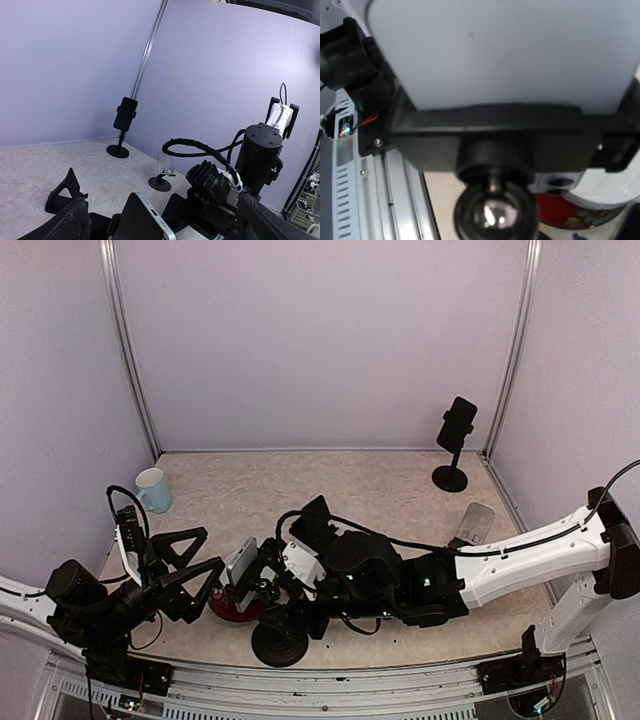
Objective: Place the phone on the phone stand
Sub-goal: Pick up the phone stand with the phone from the corner of the board.
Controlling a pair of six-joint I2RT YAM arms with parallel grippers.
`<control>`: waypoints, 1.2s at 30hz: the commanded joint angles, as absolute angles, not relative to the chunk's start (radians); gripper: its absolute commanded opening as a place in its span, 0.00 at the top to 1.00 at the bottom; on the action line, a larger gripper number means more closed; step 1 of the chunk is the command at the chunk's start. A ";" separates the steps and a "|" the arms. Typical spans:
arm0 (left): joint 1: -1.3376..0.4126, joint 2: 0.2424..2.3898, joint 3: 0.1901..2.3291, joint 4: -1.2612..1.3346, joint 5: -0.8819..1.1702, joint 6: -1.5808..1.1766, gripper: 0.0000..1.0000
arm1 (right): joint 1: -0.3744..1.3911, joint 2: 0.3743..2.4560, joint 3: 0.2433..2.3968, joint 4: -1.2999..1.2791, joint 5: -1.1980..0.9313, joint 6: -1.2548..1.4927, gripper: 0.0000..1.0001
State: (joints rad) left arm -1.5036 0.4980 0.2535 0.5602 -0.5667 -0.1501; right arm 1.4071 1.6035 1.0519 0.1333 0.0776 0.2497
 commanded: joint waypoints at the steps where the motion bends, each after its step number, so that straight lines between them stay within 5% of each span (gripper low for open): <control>1: -1.487 0.445 0.257 0.551 -0.534 -0.155 0.01 | 1.411 1.630 1.102 0.175 0.099 0.229 0.26; 7: -1.488 0.461 0.252 0.556 -0.531 -0.162 0.01 | 1.410 1.648 1.118 0.173 0.122 0.221 0.45; 15: -1.486 0.454 0.276 0.533 -0.524 -0.129 0.01 | 1.407 1.618 1.104 0.175 0.122 0.173 1.00; 36: -1.408 0.637 0.446 0.409 0.006 -0.102 0.01 | 1.337 1.389 0.995 0.196 -0.350 0.046 1.00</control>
